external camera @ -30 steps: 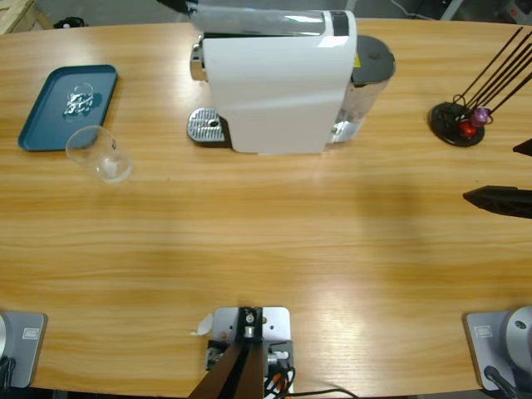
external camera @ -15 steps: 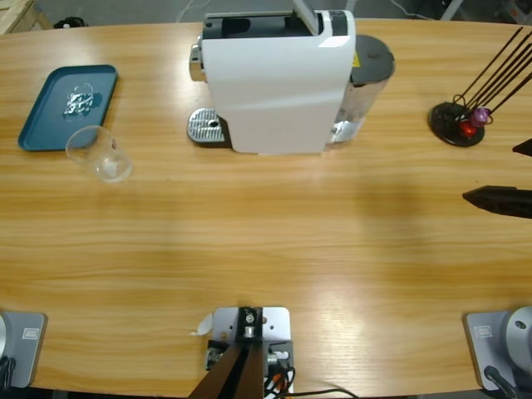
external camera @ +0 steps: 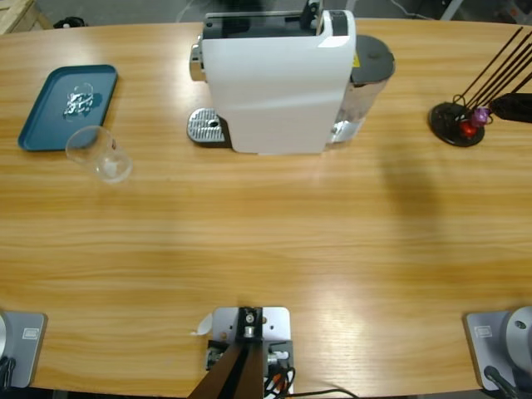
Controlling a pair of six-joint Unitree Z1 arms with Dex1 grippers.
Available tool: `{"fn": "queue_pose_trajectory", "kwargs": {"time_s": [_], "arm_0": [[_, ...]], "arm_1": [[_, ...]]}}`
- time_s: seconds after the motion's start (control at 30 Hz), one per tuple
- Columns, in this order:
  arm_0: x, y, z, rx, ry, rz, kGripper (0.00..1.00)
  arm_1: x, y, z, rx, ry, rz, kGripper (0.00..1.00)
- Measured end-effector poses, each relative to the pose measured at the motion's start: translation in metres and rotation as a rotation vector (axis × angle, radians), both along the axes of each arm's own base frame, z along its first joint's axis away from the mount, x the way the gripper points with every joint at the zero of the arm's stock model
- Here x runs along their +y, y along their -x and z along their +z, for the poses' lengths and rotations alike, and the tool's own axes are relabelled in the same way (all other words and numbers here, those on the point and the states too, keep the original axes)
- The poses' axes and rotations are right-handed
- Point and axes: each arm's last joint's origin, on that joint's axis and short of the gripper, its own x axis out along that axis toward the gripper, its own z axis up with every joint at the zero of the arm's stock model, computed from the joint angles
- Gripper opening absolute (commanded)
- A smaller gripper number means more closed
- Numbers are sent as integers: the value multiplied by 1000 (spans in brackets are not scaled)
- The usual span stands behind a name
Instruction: Pour coffee
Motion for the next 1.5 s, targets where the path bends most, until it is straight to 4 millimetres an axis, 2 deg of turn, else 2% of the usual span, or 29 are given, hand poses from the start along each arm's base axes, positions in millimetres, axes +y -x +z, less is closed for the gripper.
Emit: {"fn": "queue_pose_trajectory", "kwargs": {"time_s": [0.1,0.2,0.37,0.6,0.7,0.8,1.03,1.4,1.43,1.47,1.5], "arm_0": [[25,25,-23,37,-74,10,996],[45,44,-41,53,-121,26,996],[55,53,-51,51,-123,28,996],[52,51,-50,19,-90,30,996],[52,51,-52,19,-91,30,996],[52,51,-53,23,-94,29,996],[51,50,-54,24,-96,29,996],[51,49,-56,22,-94,29,996],[51,50,-57,24,-95,29,996],[51,50,-57,25,-96,29,996],[51,50,-58,25,-97,29,996]], "arm_1": [[1,-13,-33,13,10,-71,884],[-2,-18,-59,23,29,-134,802],[-8,-27,-75,10,28,-191,776],[-21,-39,-89,-12,19,-228,766],[-19,-48,-93,-16,5,-217,755],[-17,-54,-98,-6,5,-207,644],[-16,-61,-107,23,25,-196,642],[-23,-64,-105,4,34,-220,630],[-24,-65,-104,2,37,-221,618],[-25,-65,-104,-1,40,-221,539],[-25,-65,-104,-3,42,-219,503]]}}
